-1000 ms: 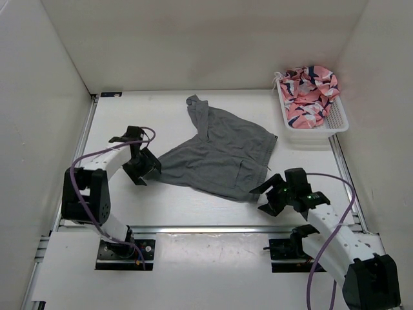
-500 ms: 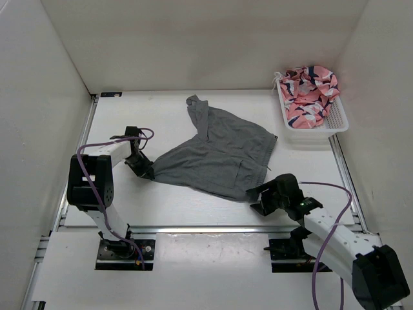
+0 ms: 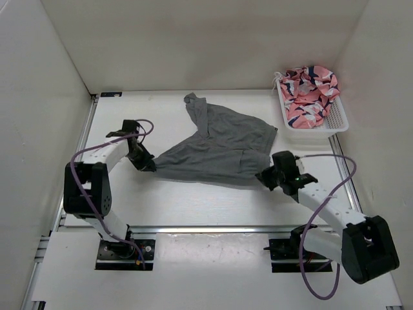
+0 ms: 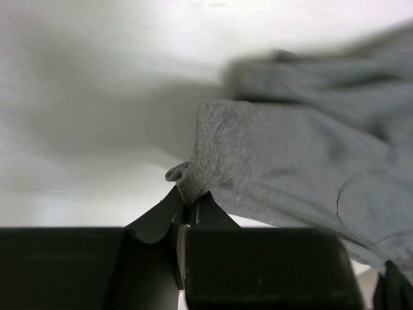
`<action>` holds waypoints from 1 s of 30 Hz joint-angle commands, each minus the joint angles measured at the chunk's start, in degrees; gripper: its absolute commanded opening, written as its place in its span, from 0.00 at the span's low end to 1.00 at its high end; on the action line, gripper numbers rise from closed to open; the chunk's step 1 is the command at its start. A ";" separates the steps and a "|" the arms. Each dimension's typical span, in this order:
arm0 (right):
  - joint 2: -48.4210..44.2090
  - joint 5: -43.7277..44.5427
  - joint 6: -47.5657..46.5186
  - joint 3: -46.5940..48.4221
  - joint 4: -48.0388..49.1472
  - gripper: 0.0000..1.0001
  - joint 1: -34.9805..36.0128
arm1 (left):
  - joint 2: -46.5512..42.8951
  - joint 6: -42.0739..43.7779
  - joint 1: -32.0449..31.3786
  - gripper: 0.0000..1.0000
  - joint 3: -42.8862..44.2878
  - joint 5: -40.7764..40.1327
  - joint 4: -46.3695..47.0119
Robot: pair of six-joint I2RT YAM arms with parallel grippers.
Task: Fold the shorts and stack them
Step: Flatten the shorts out
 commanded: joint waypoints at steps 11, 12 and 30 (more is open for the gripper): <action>-19.82 9.76 -14.80 2.17 -25.50 0.00 -1.95 | -20.36 -0.38 -8.06 0.10 -5.58 0.69 -3.63; -20.44 9.24 -14.10 0.76 -25.50 0.00 -1.95 | -19.67 -0.39 -9.03 0.10 -6.37 -0.18 -3.62; -7.88 10.57 -51.68 48.88 -29.35 0.00 -1.95 | -17.28 4.62 -9.05 0.10 44.18 -15.13 -18.65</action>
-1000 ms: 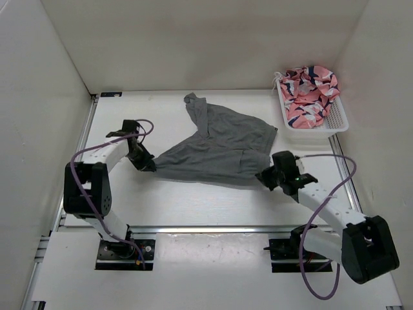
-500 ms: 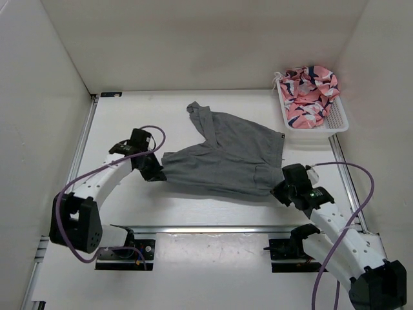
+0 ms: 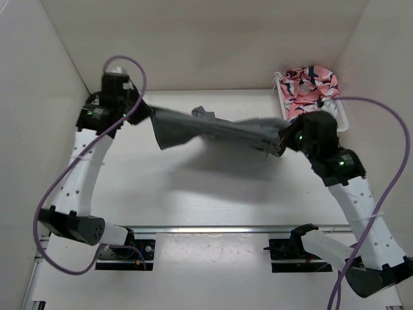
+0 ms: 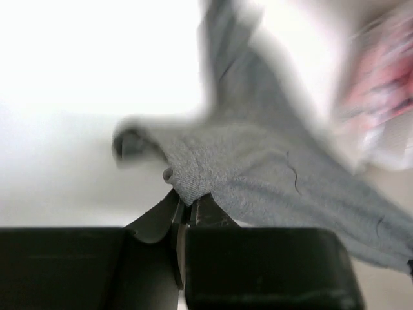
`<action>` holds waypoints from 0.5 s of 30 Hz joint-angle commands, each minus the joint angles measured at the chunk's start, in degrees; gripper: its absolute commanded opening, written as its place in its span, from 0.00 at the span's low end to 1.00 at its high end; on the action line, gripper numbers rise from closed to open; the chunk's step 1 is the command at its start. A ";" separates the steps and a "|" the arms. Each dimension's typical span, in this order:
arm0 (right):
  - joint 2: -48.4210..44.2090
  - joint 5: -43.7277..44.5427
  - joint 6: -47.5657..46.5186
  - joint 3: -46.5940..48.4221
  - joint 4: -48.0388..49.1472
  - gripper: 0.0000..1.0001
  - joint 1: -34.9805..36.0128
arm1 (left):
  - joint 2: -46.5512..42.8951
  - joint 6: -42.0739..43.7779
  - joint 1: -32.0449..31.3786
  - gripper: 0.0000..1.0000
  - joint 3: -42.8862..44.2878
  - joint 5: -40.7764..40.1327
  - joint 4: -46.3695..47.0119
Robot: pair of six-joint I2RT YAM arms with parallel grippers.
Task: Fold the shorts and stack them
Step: Flatten the shorts out
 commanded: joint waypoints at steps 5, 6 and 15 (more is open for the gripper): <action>1.32 -4.02 -22.50 28.68 -5.59 0.00 -0.31 | -8.95 3.09 3.07 0.10 22.86 -9.54 -3.22; 0.09 -4.90 -24.51 30.29 -5.59 0.00 -0.31 | -11.93 3.09 3.07 0.10 22.87 -9.55 -2.08; -7.65 -14.12 -29.54 41.55 -8.74 0.00 -0.31 | -23.55 7.57 3.07 0.10 30.94 -14.99 -0.14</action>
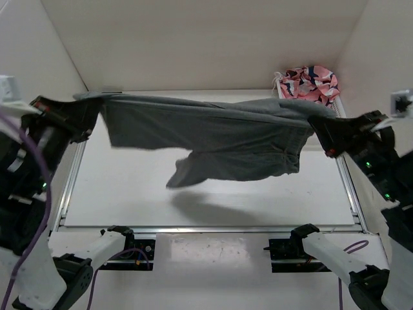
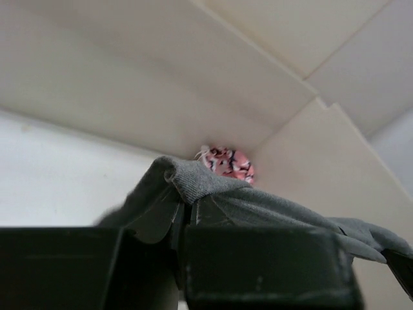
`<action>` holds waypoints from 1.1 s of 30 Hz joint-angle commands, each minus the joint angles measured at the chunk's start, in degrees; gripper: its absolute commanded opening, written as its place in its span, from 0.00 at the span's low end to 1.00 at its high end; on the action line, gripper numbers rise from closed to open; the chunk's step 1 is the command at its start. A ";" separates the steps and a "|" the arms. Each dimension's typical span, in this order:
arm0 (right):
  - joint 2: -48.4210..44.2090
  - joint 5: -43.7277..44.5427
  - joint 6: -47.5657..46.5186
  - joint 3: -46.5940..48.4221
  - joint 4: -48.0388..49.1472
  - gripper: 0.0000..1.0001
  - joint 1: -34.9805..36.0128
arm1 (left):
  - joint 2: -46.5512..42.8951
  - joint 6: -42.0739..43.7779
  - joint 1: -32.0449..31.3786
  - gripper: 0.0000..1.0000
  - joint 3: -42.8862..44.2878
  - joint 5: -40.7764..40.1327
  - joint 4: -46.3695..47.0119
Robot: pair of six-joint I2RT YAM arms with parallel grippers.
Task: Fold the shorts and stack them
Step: Flatten the shorts out
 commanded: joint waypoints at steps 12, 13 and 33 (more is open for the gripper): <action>-5.09 6.42 -5.42 -5.55 -6.76 0.00 -1.17 | 0.16 5.72 1.76 0.10 -6.18 -13.06 2.34; -5.09 7.73 -5.42 -7.92 -5.89 0.00 -1.17 | 0.78 5.12 1.76 0.10 -8.84 -13.06 2.97; 48.63 7.31 -1.37 -8.02 12.05 1.00 -6.00 | 51.97 6.87 6.25 1.00 -0.38 -4.54 0.93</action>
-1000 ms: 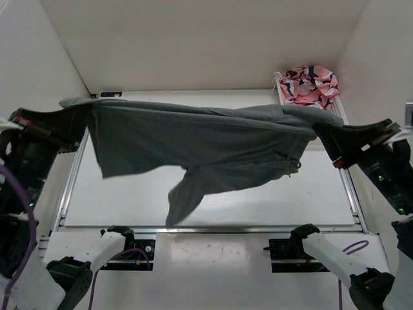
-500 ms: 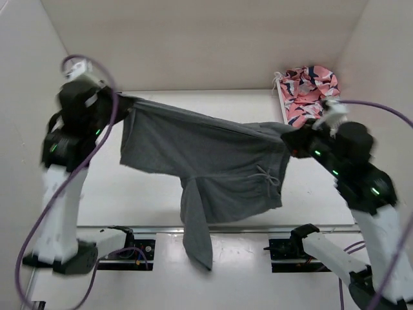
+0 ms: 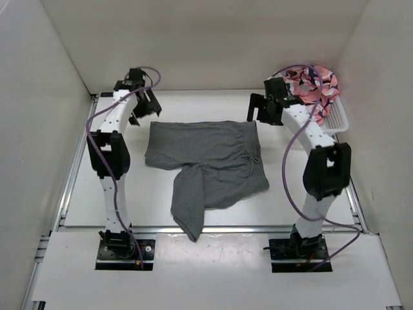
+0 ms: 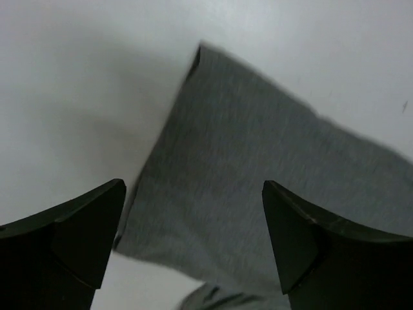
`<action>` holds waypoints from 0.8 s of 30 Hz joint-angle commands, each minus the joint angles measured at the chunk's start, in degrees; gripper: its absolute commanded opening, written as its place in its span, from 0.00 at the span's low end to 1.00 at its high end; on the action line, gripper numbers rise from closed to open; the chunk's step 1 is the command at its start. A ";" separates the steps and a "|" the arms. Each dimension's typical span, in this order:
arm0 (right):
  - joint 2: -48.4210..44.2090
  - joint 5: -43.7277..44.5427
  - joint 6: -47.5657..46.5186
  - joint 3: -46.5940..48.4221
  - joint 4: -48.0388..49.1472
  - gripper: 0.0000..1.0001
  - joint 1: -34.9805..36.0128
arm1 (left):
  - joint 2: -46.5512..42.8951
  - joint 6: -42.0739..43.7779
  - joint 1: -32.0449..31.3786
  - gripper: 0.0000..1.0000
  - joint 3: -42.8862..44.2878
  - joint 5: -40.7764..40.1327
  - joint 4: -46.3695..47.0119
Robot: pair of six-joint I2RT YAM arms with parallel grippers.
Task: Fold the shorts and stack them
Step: Flatten the shorts out
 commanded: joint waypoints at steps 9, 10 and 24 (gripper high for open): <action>-41.65 -16.17 10.90 -40.49 3.98 0.76 -3.06 | -47.65 -3.43 -11.31 0.51 -54.77 10.81 5.84; -44.04 -18.03 12.31 -43.57 3.98 0.75 -4.55 | -49.41 -4.84 -12.46 0.51 -58.06 11.35 6.36; -55.50 -26.33 34.21 -72.25 16.36 0.90 -6.24 | -47.15 -9.52 -21.26 0.82 -79.45 16.28 19.63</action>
